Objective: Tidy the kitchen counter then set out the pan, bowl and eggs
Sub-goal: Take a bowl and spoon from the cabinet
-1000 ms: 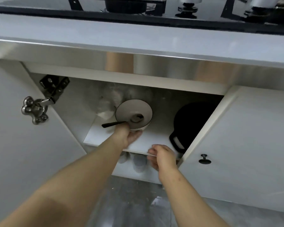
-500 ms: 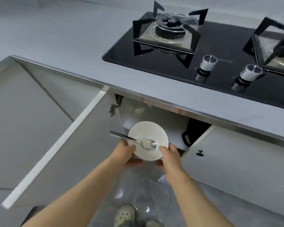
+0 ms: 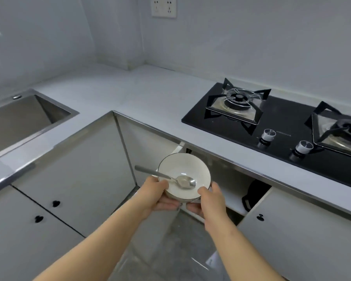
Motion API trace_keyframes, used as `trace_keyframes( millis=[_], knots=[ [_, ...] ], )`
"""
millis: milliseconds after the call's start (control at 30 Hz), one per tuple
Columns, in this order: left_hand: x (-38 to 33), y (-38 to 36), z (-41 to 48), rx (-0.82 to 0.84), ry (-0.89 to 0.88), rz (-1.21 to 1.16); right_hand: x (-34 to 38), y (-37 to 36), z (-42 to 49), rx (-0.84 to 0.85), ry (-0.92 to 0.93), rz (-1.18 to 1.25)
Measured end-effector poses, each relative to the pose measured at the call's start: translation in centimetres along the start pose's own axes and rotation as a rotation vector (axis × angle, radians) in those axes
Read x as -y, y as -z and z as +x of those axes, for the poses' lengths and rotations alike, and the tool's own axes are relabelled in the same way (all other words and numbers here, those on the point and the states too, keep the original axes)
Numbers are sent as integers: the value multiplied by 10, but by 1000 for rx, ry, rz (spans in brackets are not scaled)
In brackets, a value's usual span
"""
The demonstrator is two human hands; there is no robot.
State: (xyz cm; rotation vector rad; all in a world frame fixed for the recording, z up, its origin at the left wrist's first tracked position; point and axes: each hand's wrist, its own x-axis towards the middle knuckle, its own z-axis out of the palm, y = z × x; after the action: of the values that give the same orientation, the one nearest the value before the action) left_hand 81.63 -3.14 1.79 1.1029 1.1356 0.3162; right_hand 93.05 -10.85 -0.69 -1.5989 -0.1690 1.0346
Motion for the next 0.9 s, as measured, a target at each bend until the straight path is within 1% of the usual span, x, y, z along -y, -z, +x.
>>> trace_keyframes(
  millis=[200,467,700,900],
  knots=[
    [-32,72,-34,-33,-61,-79,25,-67,-42,100,70,44],
    [-60,175,-60,-64,-69,-108,33,-169,-78,116,92,75],
    [-77,219,-34,-64,-29,-150,47,-220,-65,108,80,56],
    [-115,232,22,-40,-26,-173,76,-251,-10,104,79,62]
  ],
)
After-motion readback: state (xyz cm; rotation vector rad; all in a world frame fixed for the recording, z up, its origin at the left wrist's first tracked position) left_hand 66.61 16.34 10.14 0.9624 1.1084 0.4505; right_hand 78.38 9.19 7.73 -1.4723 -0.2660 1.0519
